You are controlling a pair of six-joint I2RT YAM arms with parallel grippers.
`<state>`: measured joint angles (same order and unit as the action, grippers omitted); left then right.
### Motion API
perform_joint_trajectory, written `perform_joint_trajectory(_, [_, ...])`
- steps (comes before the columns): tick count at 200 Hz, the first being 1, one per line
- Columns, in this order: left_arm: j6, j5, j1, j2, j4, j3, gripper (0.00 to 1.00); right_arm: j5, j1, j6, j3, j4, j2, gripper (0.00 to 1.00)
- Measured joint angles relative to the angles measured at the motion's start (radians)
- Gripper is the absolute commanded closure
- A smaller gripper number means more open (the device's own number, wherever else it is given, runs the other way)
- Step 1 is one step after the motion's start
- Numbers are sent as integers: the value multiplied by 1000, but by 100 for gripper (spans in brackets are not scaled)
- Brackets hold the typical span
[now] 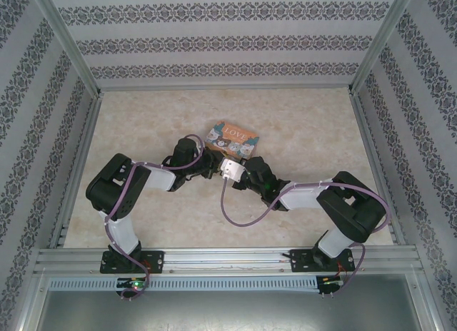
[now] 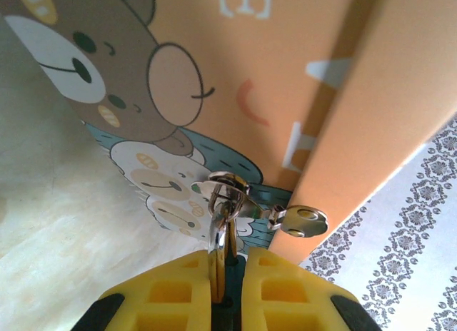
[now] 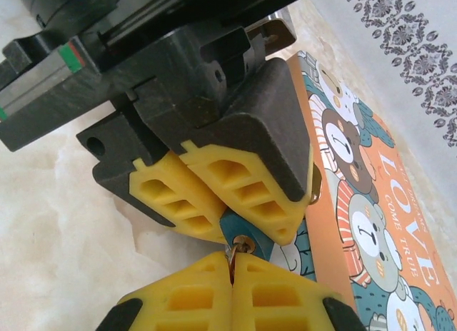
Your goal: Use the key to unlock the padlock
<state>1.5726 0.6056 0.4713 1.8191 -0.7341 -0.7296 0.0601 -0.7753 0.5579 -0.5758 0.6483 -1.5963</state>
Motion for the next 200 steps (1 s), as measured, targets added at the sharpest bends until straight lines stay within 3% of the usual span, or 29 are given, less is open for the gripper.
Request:
perform_joint_trajectory(56, [0,-8,0,0,-8,0,100,35,-13,-266,0,20,-5,100])
perform_joint_trajectory(126, [-1,-43,5,0,-8,0,100,63,-15,-715,19,114,-44,100])
perform_joint_trajectory(200, [-1,-53,27,26,-15,0,100,82,-21,-1035,84,214,-59,100])
